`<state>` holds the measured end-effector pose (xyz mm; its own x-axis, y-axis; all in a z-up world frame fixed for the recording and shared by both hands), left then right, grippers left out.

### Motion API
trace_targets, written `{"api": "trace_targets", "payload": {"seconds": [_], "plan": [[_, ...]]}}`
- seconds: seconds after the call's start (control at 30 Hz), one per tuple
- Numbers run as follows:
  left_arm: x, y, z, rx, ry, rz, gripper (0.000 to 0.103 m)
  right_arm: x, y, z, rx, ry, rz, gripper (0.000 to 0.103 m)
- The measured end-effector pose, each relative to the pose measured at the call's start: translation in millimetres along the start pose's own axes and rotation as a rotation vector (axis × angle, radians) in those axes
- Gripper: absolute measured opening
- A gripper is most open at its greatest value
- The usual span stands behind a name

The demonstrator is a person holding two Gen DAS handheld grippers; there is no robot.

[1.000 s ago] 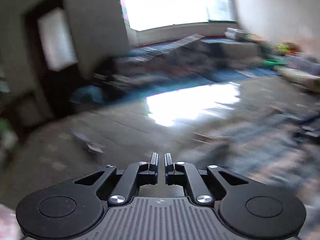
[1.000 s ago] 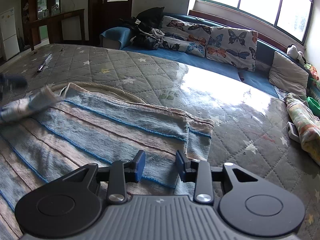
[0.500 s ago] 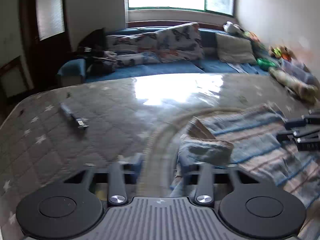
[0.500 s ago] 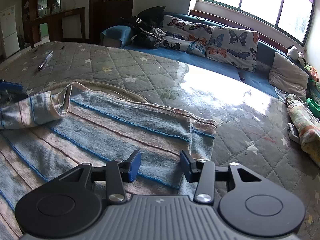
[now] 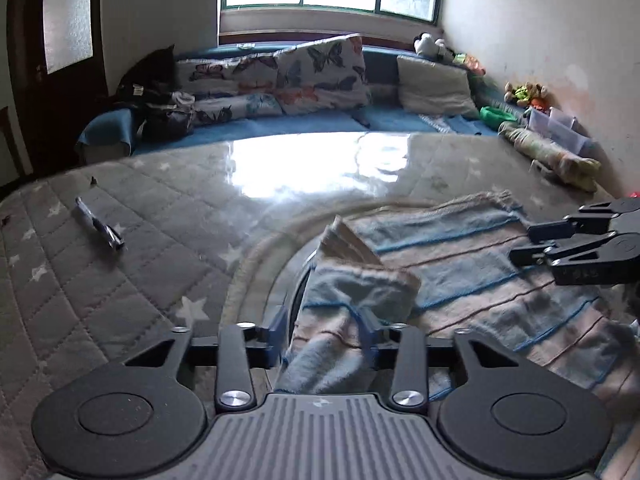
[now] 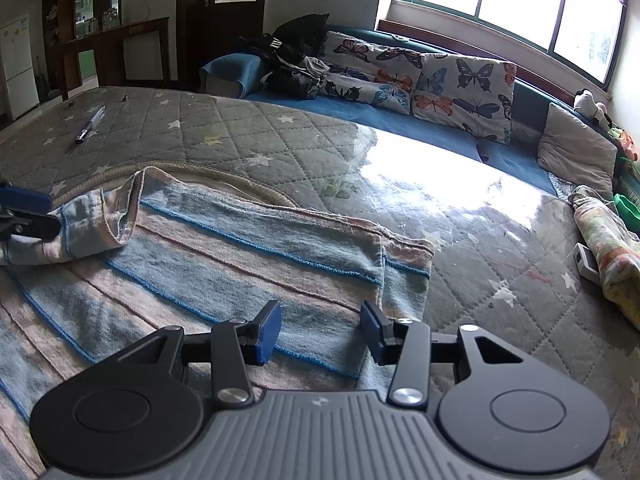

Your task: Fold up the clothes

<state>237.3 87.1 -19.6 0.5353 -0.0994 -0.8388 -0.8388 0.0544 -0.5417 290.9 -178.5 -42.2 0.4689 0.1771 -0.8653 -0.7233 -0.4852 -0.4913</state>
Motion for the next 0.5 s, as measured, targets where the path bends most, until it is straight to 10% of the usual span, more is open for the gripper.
{"api": "trace_targets", "payload": {"seconds": [0.13,0.5], "plan": [[0.8,1.0,3.9,-0.023,-0.002,-0.005,0.009,-0.5,0.7,-0.8,-0.001,-0.001,0.000,0.045],[-7.9,-13.0,73.2,-0.122,-0.352,-0.102,0.008,0.1,0.4,-1.7,-0.001,0.003,-0.004,0.045]]}}
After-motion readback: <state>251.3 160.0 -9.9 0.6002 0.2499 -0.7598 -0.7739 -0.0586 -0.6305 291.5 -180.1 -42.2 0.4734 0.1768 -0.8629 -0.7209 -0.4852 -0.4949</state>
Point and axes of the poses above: each gripper's, at about its wrist camera, not at the fingertips, and x roughly the way its jaws point, z to its left, y to its underside, the point moved 6 cm from there along x, roughly the way its jaws point, and after that the axes turned 14 degrees about z, right-handed, at the moved point
